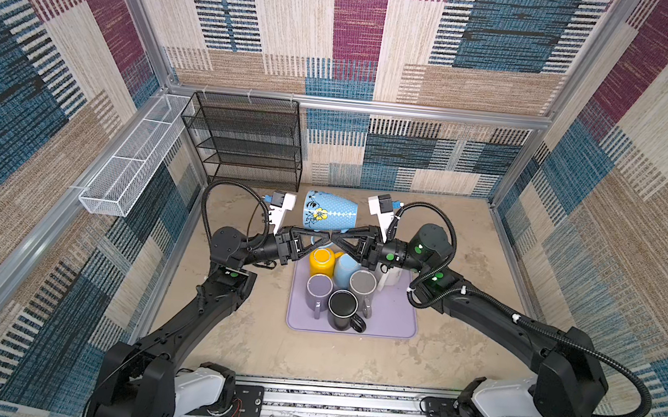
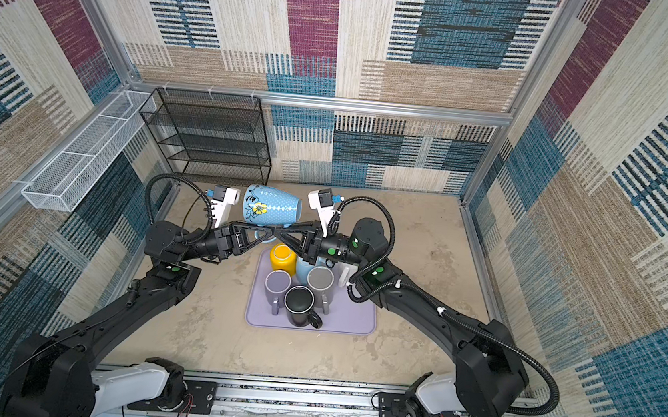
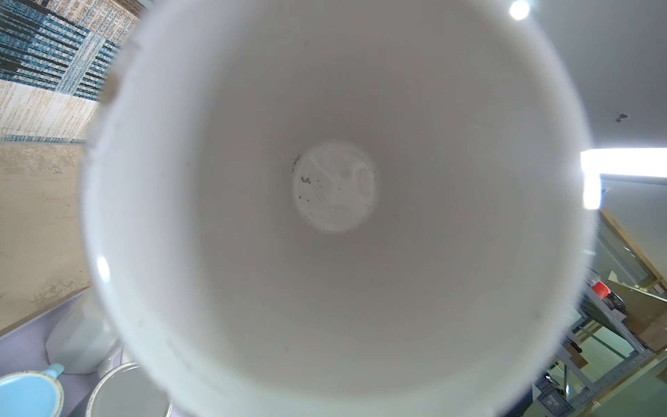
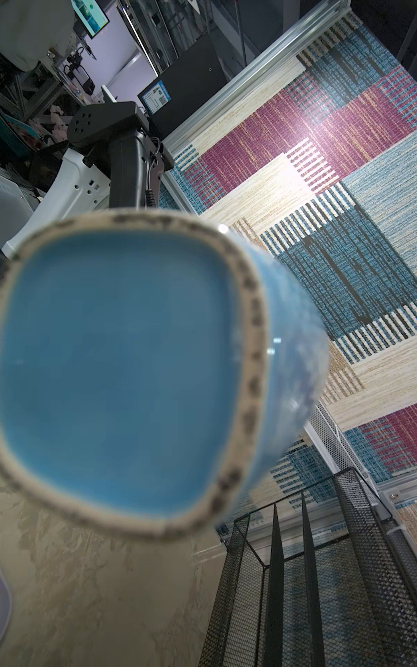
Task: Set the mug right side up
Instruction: 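Grasp the blue dotted mug with the left gripper while the right gripper holds it, then turn the mug mouth up with the left gripper while the right gripper draws back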
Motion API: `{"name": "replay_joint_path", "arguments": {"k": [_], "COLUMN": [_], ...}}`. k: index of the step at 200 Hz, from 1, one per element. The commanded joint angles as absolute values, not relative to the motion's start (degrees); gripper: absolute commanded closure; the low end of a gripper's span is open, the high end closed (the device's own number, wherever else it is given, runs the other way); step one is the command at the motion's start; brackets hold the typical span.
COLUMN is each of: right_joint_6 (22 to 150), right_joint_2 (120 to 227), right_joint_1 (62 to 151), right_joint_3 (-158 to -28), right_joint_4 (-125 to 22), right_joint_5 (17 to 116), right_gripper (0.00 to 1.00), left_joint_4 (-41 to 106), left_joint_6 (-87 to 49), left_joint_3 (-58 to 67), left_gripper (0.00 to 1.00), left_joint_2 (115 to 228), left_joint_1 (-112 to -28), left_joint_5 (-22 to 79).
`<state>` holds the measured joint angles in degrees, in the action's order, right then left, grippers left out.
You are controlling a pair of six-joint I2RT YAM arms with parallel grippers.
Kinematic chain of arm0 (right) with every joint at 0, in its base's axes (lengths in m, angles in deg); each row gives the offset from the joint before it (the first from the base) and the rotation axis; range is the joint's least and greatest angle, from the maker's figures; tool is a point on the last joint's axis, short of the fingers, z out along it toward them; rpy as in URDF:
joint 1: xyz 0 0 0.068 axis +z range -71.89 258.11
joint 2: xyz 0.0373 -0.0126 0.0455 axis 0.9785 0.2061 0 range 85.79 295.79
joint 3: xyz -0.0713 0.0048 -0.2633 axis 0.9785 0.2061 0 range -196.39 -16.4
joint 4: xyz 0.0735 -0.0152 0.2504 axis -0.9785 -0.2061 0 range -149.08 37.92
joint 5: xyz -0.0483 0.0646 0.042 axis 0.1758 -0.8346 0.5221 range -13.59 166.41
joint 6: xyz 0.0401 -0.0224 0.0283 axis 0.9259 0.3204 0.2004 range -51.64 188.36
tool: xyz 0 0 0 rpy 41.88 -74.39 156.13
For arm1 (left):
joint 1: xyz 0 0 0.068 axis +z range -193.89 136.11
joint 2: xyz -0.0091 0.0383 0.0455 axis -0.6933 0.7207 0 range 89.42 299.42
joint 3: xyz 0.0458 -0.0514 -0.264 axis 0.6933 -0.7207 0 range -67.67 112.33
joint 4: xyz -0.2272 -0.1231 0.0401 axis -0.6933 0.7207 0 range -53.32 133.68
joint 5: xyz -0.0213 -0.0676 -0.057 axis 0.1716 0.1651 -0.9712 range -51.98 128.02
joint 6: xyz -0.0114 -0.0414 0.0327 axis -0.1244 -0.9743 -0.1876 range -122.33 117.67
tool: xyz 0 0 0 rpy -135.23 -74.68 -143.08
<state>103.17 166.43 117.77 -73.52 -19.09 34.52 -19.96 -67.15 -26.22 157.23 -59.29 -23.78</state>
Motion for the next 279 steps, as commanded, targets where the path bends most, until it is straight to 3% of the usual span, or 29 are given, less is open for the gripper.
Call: {"name": "replay_joint_path", "arguments": {"k": [1,29,49,79,120,208,279], "right_joint_6": [100.0,99.2,98.5,97.3,94.7,92.3,91.7], "right_joint_2": [166.7,166.3,165.9,164.9,161.1,154.0,150.3], "right_joint_1": [117.9,117.9,117.9,117.9,117.7,116.4,114.7], "right_joint_3": [-73.7,-73.9,-74.1,-73.6,-71.3,-67.7,-65.5], "right_joint_4": [-27.4,-29.0,-30.1,-32.2,-37.4,-45.5,-48.6], "right_joint_5": [34.6,35.4,36.3,37.4,41.4,50.9,55.5], "right_gripper": [0.70,0.60,0.58,0.44,0.30,0.29,0.30], "left_joint_4": [-26.2,-25.4,-24.3,-20.9,0.2,49.7,69.0], "left_joint_6": [-68.0,-67.6,-67.1,-64.9,-51.7,-28.3,-23.6], "left_joint_3": [-25.1,-24.9,-24.7,-24.6,-23.0,-11.6,-1.2], "left_gripper": [1.00,1.00,1.00,1.00,1.00,1.00,1.00], "left_joint_2": [156.7,156.4,156.2,155.7,152.8,153.8,160.3], "left_joint_1": [-59.4,-59.4,-59.4,-59.4,-59.1,-59.0,-59.0], "left_joint_5": [-22.4,-22.5,-22.4,-21.9,-17.7,7.0,24.2]}}
